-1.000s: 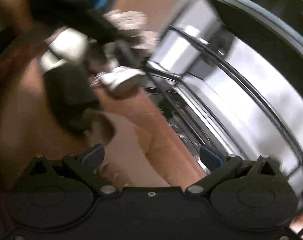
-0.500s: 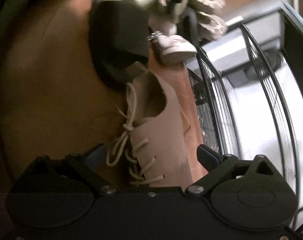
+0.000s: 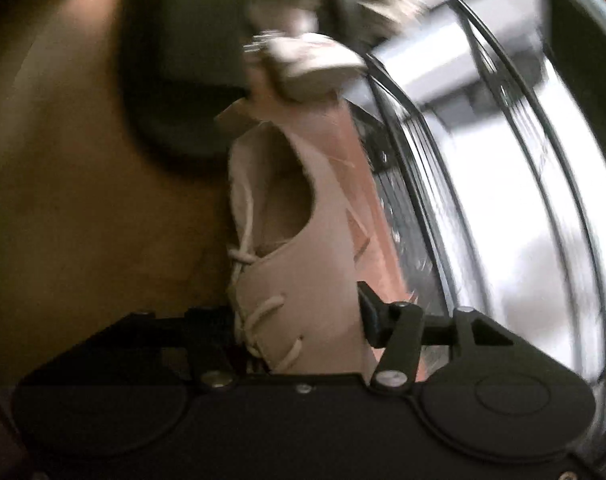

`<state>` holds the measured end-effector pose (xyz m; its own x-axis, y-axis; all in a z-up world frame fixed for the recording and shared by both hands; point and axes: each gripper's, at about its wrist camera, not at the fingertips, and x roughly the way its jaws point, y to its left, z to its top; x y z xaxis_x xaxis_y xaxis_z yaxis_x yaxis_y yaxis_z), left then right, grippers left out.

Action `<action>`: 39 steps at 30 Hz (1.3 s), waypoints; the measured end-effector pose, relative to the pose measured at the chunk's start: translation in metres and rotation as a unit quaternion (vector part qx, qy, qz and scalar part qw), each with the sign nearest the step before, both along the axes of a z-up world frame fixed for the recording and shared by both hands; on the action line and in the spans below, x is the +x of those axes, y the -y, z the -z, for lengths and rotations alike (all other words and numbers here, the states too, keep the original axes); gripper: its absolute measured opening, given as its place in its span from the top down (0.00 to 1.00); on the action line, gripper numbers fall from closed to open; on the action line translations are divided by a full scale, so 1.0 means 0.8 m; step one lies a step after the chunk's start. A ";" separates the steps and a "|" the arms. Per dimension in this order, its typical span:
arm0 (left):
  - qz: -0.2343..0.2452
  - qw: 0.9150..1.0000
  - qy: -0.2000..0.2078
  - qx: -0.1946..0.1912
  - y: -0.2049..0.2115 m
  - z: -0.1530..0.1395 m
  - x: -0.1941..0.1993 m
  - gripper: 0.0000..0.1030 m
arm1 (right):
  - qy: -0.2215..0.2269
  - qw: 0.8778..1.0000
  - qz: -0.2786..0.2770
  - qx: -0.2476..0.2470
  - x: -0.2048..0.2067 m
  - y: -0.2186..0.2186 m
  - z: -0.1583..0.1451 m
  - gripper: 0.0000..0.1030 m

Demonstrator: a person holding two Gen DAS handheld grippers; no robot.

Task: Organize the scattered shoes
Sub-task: 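Lower the pink lace-up shoe onto the wooden rack top and open the right tool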

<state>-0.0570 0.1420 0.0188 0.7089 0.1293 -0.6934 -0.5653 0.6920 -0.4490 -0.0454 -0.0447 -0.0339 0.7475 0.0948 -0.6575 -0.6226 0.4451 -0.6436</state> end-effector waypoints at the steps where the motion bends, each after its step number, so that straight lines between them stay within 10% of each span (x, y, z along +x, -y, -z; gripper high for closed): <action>1: -0.001 1.000 0.000 0.000 0.000 0.000 0.000 0.01 | -0.013 0.999 0.031 0.033 0.010 0.006 -0.008 0.50; 5: -0.003 1.000 0.001 -0.002 -0.001 0.001 0.001 0.01 | -0.070 0.961 0.190 0.190 0.055 0.057 -0.038 0.50; 13: 0.001 1.000 0.004 -0.001 0.002 0.001 0.002 0.01 | -0.197 0.770 0.394 0.461 0.091 0.187 -0.034 0.51; 15: 0.003 1.000 0.003 0.001 0.003 0.001 0.003 0.01 | -0.208 0.736 0.411 0.496 0.086 0.201 -0.028 0.48; 17: 0.005 1.000 0.002 0.002 0.004 0.002 0.003 0.01 | -0.215 0.728 0.415 0.501 0.087 0.203 -0.025 0.38; 22: 0.001 1.000 -0.003 0.000 0.003 0.003 0.003 0.01 | -0.185 0.797 0.360 0.448 0.070 0.181 -0.059 0.08; 27: 0.004 1.000 -0.009 -0.004 0.003 0.005 0.004 0.01 | -0.186 0.867 0.324 0.330 0.055 0.139 -0.059 0.10; 32: 0.004 1.000 -0.009 -0.002 0.003 0.004 0.002 0.01 | -0.194 0.863 0.334 0.325 0.059 0.125 -0.036 0.38; 39: 0.010 1.000 -0.013 0.008 0.007 0.006 0.006 0.01 | -0.167 0.864 0.331 0.341 0.097 0.103 -0.030 0.39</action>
<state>-0.0522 0.1363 0.0139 0.6931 0.1261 -0.7097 -0.5622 0.7108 -0.4227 0.0319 -0.1268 -0.0099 0.5653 0.1701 -0.8071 -0.1873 0.9794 0.0752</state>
